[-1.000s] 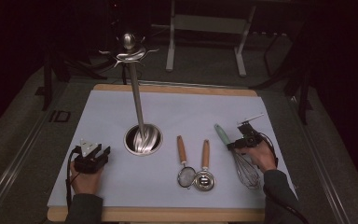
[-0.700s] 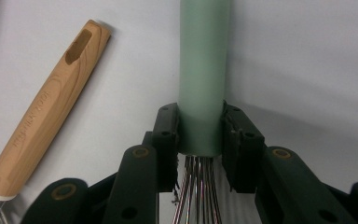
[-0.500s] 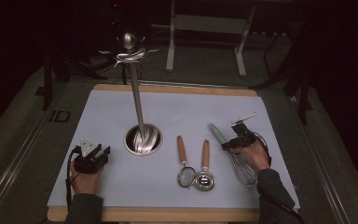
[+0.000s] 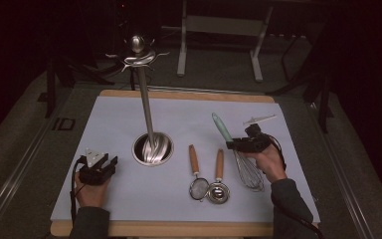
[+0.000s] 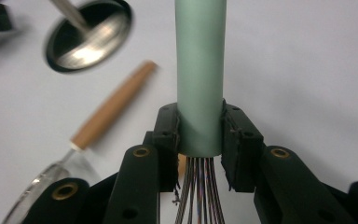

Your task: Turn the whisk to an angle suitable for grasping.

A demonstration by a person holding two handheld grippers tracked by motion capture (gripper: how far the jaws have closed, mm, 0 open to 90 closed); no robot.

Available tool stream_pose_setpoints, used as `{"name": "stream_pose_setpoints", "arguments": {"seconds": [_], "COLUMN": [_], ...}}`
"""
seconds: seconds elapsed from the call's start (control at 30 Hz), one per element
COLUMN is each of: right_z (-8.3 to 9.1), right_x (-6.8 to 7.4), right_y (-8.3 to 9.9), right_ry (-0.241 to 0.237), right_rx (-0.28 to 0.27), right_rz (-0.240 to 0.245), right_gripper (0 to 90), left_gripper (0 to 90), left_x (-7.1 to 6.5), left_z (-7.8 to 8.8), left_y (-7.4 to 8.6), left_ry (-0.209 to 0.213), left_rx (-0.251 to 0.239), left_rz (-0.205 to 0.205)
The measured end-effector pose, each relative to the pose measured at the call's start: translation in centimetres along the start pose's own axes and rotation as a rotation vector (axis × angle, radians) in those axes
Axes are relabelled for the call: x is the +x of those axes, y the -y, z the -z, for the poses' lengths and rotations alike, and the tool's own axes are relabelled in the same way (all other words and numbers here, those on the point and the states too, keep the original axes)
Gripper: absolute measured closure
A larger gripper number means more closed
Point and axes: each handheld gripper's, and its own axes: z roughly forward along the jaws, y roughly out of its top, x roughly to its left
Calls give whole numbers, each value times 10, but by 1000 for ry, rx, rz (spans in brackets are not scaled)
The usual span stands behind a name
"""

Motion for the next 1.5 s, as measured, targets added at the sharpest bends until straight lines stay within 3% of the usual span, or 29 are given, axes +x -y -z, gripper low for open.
{"name": "stream_pose_setpoints", "arguments": {"seconds": [0.17,0.23,0.27,0.47,0.77,0.97,1.2,1.5], "right_z": [5,6,7,11,19,19,21,24], "right_x": [12,13,18,31,48,57,72,84], "right_y": [-7,-8,-10,-19,-35,-47,-59,-72], "right_ry": [-21,-24,-37,-53,-86,-119,-132,-161], "right_rx": [-95,-108,-144,-203,-298,-354,-397,-443], "right_rz": [107,121,166,241,325,353,411,449], "right_gripper": [692,692,692,692,692,692,692,692], "left_gripper": [613,612,613,613,613,612,613,613], "left_x": [0,0,0,0,0,0,0,0], "left_z": [0,0,0,0,0,0,0,0], "left_y": [0,0,0,0,0,0,0,0], "left_ry": [0,1,0,0,0,0,1,0], "left_rx": [0,0,0,0,0,0,-1,0], "left_rz": [0,0,0,1,0,1,1,-1]}}
